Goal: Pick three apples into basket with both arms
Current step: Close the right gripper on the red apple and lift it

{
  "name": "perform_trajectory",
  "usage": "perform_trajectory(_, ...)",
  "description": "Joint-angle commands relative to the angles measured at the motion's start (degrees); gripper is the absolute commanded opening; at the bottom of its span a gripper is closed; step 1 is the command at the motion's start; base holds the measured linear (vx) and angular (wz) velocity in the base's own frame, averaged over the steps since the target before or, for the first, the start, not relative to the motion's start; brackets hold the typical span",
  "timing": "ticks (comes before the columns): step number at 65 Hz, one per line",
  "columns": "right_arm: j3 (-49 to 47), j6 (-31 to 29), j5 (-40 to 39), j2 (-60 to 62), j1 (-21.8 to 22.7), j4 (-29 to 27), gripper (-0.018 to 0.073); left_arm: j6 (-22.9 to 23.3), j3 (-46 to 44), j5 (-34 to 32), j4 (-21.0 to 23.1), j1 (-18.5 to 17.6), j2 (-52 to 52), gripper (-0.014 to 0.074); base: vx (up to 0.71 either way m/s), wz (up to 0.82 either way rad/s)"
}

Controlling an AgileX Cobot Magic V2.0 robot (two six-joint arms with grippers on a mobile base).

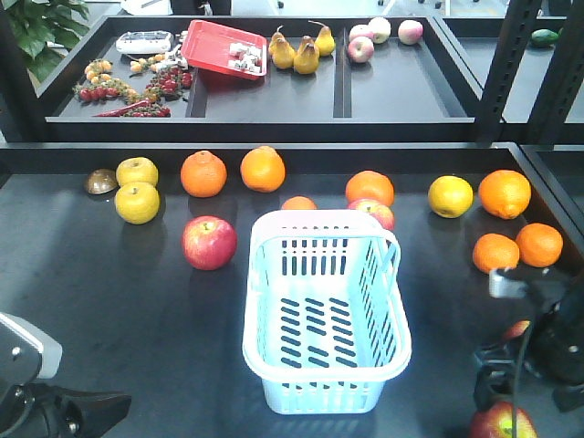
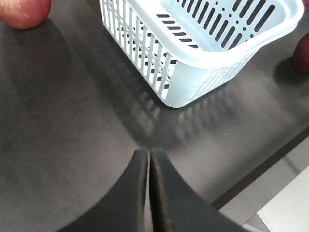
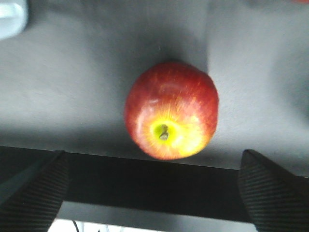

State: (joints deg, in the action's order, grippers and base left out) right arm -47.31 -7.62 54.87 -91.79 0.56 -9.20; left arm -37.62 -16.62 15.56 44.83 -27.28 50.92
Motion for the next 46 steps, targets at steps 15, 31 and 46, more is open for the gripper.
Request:
perform_trajectory(15, -1.5, -0.7, -2.1, -6.3, 0.3, 0.2, 0.0656, 0.4, -1.3, -2.6, 1.3, 0.0, -0.5, -0.0007, 0.00, 0.00)
perform_trajectory(31, -1.5, -1.7, -4.7, -10.5, 0.3, 0.2, 0.0648, 0.4, -1.3, -3.2, 1.3, 0.0, -0.5, -0.0007, 0.00, 0.00)
perform_trajectory(46, -1.5, -2.1, -6.0, -12.7, 0.3, 0.2, 0.0617, 0.4, -1.3, -3.2, 1.3, 0.0, -0.5, -0.0007, 0.00, 0.00)
